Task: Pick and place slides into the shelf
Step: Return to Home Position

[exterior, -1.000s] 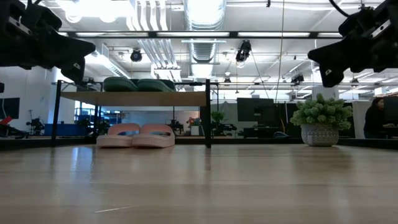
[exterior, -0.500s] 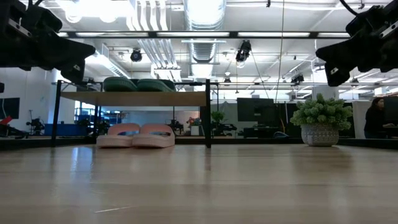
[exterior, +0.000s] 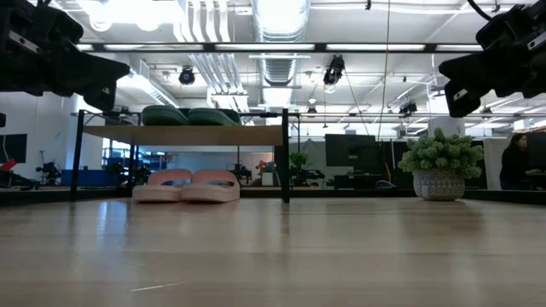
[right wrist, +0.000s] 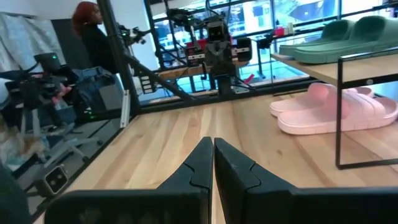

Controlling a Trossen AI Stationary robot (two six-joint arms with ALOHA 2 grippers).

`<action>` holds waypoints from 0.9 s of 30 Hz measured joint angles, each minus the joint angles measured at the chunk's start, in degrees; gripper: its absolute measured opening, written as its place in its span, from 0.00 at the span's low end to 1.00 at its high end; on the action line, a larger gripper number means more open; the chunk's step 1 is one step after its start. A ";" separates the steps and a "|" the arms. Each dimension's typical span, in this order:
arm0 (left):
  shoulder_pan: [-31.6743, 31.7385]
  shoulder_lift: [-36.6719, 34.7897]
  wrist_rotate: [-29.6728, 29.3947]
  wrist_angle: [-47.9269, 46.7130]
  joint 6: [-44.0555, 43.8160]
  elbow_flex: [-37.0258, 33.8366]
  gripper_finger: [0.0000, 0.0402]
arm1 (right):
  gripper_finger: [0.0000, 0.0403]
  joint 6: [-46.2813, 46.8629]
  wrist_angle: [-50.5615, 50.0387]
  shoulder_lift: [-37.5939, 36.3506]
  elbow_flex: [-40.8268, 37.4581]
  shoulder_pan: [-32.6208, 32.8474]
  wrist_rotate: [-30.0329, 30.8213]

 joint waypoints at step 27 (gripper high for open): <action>-0.02 1.32 0.05 -1.86 -0.07 0.67 0.00 | 0.02 0.92 0.00 0.02 0.07 0.00 -0.57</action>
